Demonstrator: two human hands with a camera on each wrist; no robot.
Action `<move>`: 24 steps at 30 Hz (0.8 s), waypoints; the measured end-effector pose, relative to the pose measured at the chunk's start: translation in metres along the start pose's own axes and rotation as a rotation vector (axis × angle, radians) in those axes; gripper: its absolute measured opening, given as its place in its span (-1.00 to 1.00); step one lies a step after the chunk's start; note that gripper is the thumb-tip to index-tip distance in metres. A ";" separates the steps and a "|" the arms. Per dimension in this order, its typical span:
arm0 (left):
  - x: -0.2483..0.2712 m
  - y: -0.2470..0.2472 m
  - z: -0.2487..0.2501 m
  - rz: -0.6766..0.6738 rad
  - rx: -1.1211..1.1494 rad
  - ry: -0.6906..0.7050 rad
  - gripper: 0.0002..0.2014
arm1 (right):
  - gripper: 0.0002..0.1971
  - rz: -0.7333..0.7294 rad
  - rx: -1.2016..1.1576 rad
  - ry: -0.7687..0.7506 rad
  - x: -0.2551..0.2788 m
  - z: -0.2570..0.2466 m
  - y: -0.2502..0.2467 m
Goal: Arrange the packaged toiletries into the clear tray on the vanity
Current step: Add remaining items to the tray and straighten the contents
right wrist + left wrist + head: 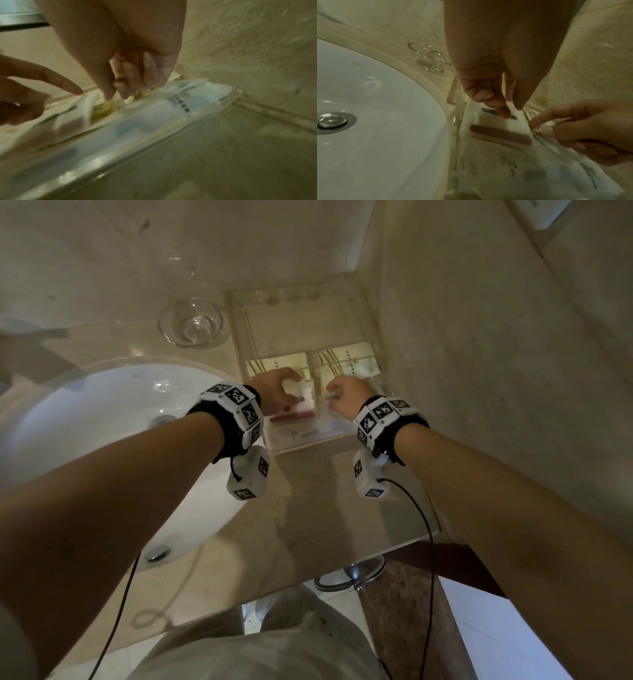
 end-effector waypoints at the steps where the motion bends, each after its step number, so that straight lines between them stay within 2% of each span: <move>1: 0.001 0.002 0.000 -0.003 -0.033 0.007 -0.60 | -0.60 -0.053 0.042 -0.038 0.003 -0.001 0.004; 4: 0.001 0.003 -0.003 0.012 -0.074 0.011 -0.59 | -0.42 -0.137 0.189 -0.143 0.009 -0.006 0.012; 8: 0.004 0.005 -0.009 -0.001 -0.099 -0.016 -0.52 | -0.36 -0.175 0.274 -0.183 0.008 -0.010 0.017; 12: 0.005 0.006 -0.010 -0.015 -0.155 -0.013 -0.48 | -0.46 -0.165 0.291 -0.179 0.005 -0.014 0.015; 17: 0.004 0.006 -0.012 -0.028 -0.189 -0.020 -0.45 | -0.73 -0.077 0.327 -0.149 0.004 -0.013 0.007; 24: 0.002 0.007 -0.014 -0.021 -0.232 -0.035 -0.46 | -0.74 -0.013 0.360 -0.127 0.003 -0.010 -0.013</move>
Point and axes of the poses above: each hand's wrist, its own x-axis away from the middle knuckle, its own y-axis out of the palm, z = x × y, the point moved 10 cm from there along -x, towards the middle knuckle, and after that the axes turned 13 degrees about z, right-handed, at the moved point
